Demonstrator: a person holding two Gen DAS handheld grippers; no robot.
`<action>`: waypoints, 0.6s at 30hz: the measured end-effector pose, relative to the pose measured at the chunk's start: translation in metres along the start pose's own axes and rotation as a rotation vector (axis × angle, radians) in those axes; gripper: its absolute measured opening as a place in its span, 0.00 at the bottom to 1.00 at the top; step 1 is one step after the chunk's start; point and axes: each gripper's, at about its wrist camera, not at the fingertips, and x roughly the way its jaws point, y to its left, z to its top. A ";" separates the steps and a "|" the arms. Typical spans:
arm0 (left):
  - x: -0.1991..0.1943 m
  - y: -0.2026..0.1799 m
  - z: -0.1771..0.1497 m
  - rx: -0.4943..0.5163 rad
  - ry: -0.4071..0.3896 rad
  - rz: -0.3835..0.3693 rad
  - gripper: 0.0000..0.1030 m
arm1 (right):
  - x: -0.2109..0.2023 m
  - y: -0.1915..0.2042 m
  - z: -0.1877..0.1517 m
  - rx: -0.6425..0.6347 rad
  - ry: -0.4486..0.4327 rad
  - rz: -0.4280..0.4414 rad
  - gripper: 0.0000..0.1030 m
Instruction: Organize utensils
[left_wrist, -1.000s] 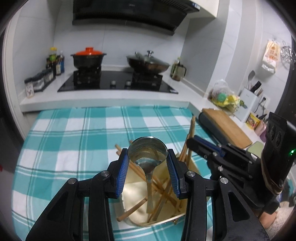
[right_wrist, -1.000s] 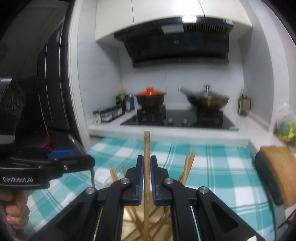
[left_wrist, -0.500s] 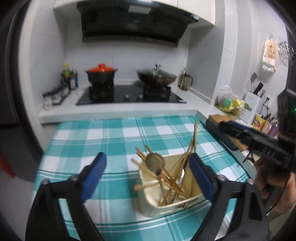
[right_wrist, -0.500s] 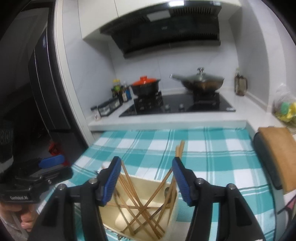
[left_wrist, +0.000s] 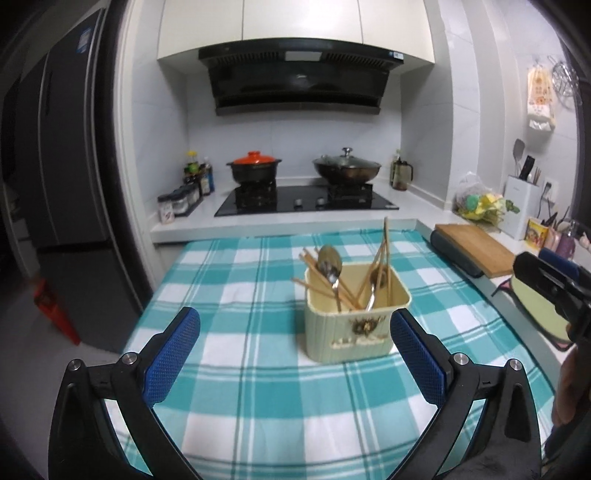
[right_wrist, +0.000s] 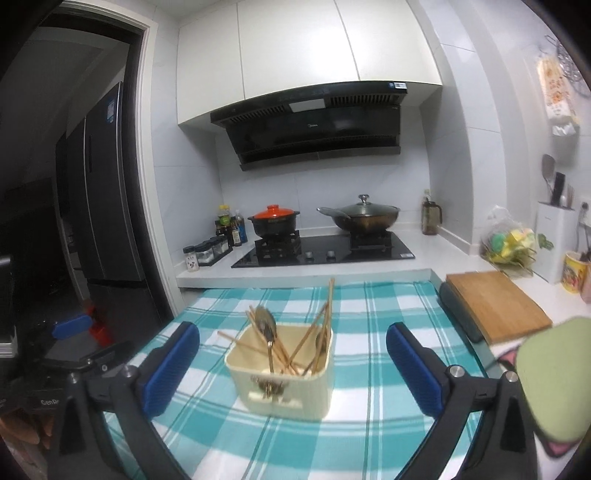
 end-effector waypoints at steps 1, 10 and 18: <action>-0.003 0.000 -0.006 0.001 0.012 0.016 1.00 | -0.007 0.001 -0.007 0.008 0.011 0.001 1.00; -0.021 0.002 -0.033 -0.006 0.088 0.049 1.00 | -0.041 0.022 -0.032 -0.022 0.126 -0.078 1.00; -0.043 0.007 -0.037 -0.040 0.117 -0.003 1.00 | -0.064 0.040 -0.042 -0.055 0.193 -0.109 1.00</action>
